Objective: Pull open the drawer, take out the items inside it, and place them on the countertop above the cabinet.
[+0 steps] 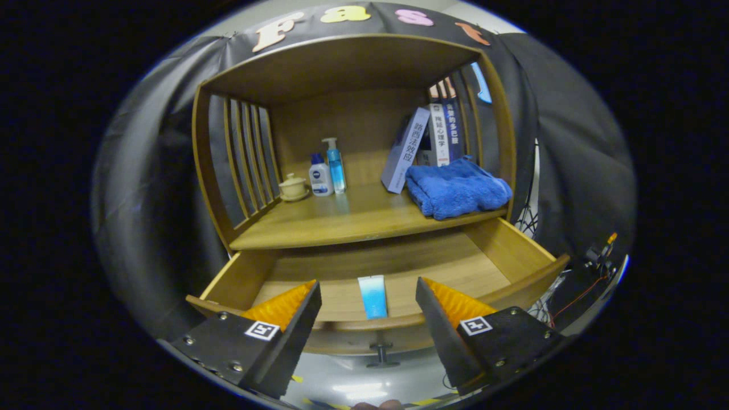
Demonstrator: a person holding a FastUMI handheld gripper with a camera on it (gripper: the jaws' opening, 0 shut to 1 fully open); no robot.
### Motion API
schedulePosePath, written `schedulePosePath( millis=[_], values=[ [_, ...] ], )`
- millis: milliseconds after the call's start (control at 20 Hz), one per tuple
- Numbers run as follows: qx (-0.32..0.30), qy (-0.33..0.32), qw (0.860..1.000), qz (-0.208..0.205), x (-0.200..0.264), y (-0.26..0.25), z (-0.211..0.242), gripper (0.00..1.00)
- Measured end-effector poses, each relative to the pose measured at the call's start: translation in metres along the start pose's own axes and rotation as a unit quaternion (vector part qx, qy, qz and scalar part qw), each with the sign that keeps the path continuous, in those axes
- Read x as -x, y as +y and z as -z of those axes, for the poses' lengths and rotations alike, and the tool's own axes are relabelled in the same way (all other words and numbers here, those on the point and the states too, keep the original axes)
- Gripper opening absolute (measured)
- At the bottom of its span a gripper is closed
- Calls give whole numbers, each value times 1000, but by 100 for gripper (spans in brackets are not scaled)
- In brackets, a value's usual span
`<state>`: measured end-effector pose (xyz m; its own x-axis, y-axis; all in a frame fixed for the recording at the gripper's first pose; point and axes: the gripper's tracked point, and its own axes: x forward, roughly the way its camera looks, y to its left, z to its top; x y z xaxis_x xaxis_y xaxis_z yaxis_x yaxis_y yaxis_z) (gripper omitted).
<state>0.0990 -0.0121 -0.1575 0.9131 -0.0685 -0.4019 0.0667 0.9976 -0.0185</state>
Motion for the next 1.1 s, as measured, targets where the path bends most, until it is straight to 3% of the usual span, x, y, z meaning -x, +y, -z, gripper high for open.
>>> schedulePosePath(
  millis=[250, 400, 600, 800, 950, 1050, 1100],
  values=[
    [49, 139, 989, 0, -54, -8, 36, 100],
    [28, 197, 980, -23, -72, 1, 47, 100],
    [19, 266, 964, 1, -92, -5, 55, 99],
    [9, 327, 945, 4, -97, -3, 71, 75],
    [10, 349, 937, 23, -108, -6, 79, 76],
    [6, 378, 926, 12, -104, 0, 90, 75],
    [5, 380, 925, 14, -110, -2, 94, 68]
  ],
)
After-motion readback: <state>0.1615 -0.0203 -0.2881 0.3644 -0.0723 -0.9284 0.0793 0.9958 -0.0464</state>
